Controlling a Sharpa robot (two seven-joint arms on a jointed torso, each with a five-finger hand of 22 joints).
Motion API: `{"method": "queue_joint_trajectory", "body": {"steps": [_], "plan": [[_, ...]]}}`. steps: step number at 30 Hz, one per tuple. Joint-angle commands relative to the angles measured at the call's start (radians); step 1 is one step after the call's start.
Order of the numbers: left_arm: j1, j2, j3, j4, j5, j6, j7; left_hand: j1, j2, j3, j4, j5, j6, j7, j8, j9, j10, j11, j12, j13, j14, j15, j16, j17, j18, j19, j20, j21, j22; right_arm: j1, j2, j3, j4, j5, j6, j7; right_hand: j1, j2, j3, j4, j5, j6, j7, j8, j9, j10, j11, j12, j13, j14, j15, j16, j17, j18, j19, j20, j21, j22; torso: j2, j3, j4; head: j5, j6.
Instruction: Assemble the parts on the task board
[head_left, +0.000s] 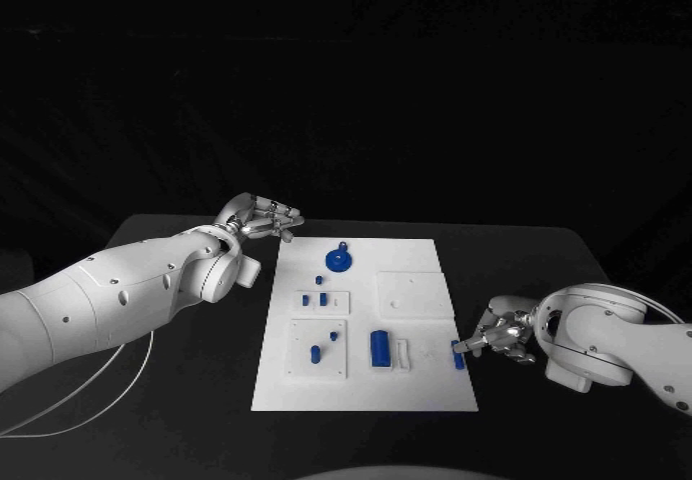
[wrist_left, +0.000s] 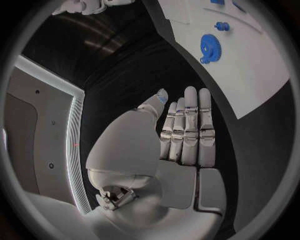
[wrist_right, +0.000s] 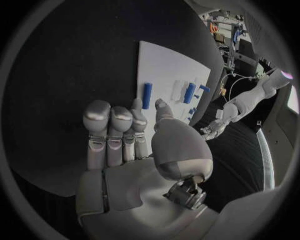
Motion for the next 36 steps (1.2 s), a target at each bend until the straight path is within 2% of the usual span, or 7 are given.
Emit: {"method": "queue_joint_trajectory", "body": {"steps": [1, 9, 29, 31, 32, 34, 36], "plan": [[-0.003, 0.001, 0.0, 0.002, 0.017, 0.004, 0.023, -0.025, -0.003, -0.017, 0.021, -0.01, -0.007, 0.001, -0.003, 0.001, -0.006, 0.003, 0.006, 0.001, 0.005, 0.004, 0.0, -0.002, -0.009, 0.008, 0.002, -0.005, -0.014, -0.011, 0.004, -0.002, 0.004, -0.092, 0.066, -0.008, -0.011, 0.0, -0.009, 0.003, -0.018, -0.007, 0.0, 0.002, -0.001, -0.001, 0.004, -0.004, -0.001, 0.002, 0.006, -0.001, 0.002, -0.003, 0.052, 0.006, -0.004, 0.002, 0.001, -0.0008, 0.0014, -0.001, -0.001], [-0.004, -0.001, 0.0, 0.002, 0.024, 0.01, 0.024, -0.047, 0.041, -0.256, 0.099, -0.011, -0.014, 0.002, -0.002, 0.001, -0.01, 0.004, 0.007, 0.002, 0.027, 0.008, -0.034, -0.02, -0.019, 0.031, 0.003, -0.002, -0.16, -0.025, 0.023, -0.005, -0.005, -0.134, 0.029, -0.011, -0.012, 0.003, -0.019, 0.009, -0.01, -0.005, 0.0, 0.002, 0.0, 0.001, 0.004, -0.001, 0.0, 0.003, 0.006, -0.001, 0.004, -0.004, 0.053, 0.005, -0.004, 0.004, 0.002, -0.0005, 0.0011, -0.002, -0.006], [-0.004, -0.005, 0.0, 0.003, 0.027, 0.013, 0.021, -0.061, 0.032, -0.295, 0.175, -0.011, -0.017, 0.003, -0.002, 0.001, -0.011, 0.005, 0.007, 0.003, 0.03, 0.008, -0.04, -0.017, -0.022, 0.047, 0.002, 0.001, -0.244, -0.035, 0.068, -0.006, -0.04, -0.142, -0.04, -0.009, 0.055, 0.043, 0.018, -0.018, 0.135, -0.013, -0.01, 0.0, -0.001, -0.001, -0.003, -0.003, 0.0, 0.003, 0.001, -0.005, 0.005, -0.008, 0.053, 0.002, -0.003, 0.006, 0.001, 0.0002, 0.0012, 0.003, -0.016], [-0.004, -0.005, 0.0, 0.003, 0.027, 0.012, 0.02, -0.059, 0.033, -0.295, 0.173, -0.011, -0.017, 0.003, -0.002, 0.001, -0.011, 0.005, 0.007, 0.003, 0.03, 0.008, -0.04, -0.017, -0.023, 0.049, 0.002, 0.001, -0.249, -0.035, 0.07, -0.006, -0.042, -0.142, -0.046, -0.009, 0.11, 0.066, 0.14, -0.054, -0.032, -0.029, -0.017, -0.002, -0.026, -0.006, -0.004, -0.009, -0.001, 0.002, -0.006, -0.007, 0.006, -0.012, 0.053, -0.004, -0.002, 0.007, 0.001, 0.0002, 0.0008, 0.003, -0.016], [-0.004, -0.006, 0.0, 0.003, 0.027, 0.012, 0.018, -0.058, 0.033, -0.295, 0.172, -0.011, -0.017, 0.003, -0.002, 0.001, -0.012, 0.005, 0.007, 0.003, 0.03, 0.008, -0.04, -0.017, -0.023, 0.049, 0.001, 0.001, -0.25, -0.035, 0.071, -0.006, -0.043, -0.141, -0.051, -0.008, 0.053, -0.054, 0.517, -0.082, -0.175, -0.028, -0.016, 0.003, -0.071, -0.008, -0.006, -0.015, -0.001, 0.002, -0.003, -0.01, 0.008, -0.019, 0.053, -0.008, -0.005, 0.007, 0.002, 0.0002, 0.0006, 0.004, -0.016], [-0.004, -0.006, 0.0, 0.003, 0.027, 0.012, 0.017, -0.056, 0.035, -0.295, 0.17, -0.011, -0.017, 0.003, -0.002, 0.001, -0.011, 0.005, 0.007, 0.003, 0.03, 0.008, -0.04, -0.016, -0.023, 0.049, 0.001, 0.002, -0.251, -0.035, 0.072, -0.006, -0.043, -0.136, -0.058, -0.007, -0.066, -0.14, 0.83, -0.103, -0.161, -0.019, -0.001, 0.012, -0.029, 0.001, -0.012, -0.012, -0.001, 0.003, 0.002, -0.012, 0.007, -0.017, 0.053, -0.004, -0.004, 0.008, 0.001, -0.0001, 0.0001, 0.004, -0.016], [-0.004, -0.006, 0.0, 0.003, 0.027, 0.012, 0.015, -0.054, 0.037, -0.297, 0.167, -0.011, -0.017, 0.003, -0.002, 0.001, -0.011, 0.005, 0.007, 0.003, 0.03, 0.008, -0.04, -0.016, -0.023, 0.05, 0.001, 0.002, -0.253, -0.035, 0.071, -0.006, -0.043, -0.127, -0.067, -0.005, -0.089, -0.149, 0.904, -0.126, -0.13, -0.021, -0.006, 0.015, 0.021, 0.004, -0.005, -0.011, -0.001, 0.004, -0.001, -0.012, 0.007, -0.015, 0.053, -0.003, -0.003, 0.009, 0.001, 0.0, 0.0003, 0.004, -0.017]]}}
